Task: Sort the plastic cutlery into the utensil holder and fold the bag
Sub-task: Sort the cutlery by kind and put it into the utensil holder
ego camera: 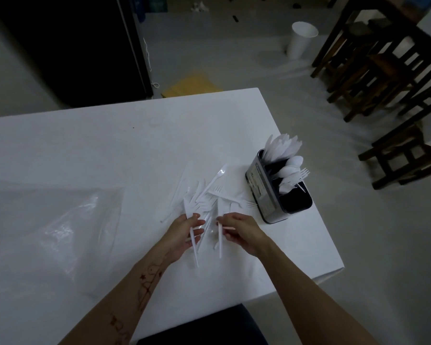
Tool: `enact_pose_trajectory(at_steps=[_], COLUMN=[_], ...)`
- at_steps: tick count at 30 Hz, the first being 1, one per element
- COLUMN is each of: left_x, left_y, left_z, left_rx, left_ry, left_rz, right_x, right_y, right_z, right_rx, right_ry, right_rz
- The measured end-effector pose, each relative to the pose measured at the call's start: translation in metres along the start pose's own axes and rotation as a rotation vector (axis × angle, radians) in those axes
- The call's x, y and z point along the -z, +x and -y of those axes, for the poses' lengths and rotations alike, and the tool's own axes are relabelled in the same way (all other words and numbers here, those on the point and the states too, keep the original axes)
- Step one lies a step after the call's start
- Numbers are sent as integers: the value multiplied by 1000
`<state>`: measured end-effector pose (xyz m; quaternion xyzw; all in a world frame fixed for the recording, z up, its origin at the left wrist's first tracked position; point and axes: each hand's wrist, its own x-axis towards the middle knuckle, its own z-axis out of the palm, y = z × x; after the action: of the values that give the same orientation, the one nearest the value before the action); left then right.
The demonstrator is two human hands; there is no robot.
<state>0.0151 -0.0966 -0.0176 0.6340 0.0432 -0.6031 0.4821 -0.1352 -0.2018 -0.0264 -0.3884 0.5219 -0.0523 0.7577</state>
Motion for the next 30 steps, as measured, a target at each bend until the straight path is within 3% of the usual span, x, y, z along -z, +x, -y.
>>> enact_pose_trajectory(at_steps=[4,7,10,13,16,21,30], left_x=[-6,-8,-8,-7,-5,-1,-5], left_y=[2,4,5,11,14,18,16], left_z=[3,5,7,11,14,17,11], left_rx=[39,49,77,60,51,30,23], left_ry=[-33,-73,-116,-117,-143,-144,-154], left_rz=[65,124,140,33,-39,-56,-48], right_x=[-6,-13,-17,-14,-7,-8,1], right_y=[4,7,8,14,17,19,25], right_z=[3,3,-1,-10,-20,-25,-17], right_rx=[103,205,247,230,128,51,90], right_ry=[-301,-509,-571,-493,-608,-808,-769], right_rz=[-74,-24,-60,-313,-617,-546,-453])
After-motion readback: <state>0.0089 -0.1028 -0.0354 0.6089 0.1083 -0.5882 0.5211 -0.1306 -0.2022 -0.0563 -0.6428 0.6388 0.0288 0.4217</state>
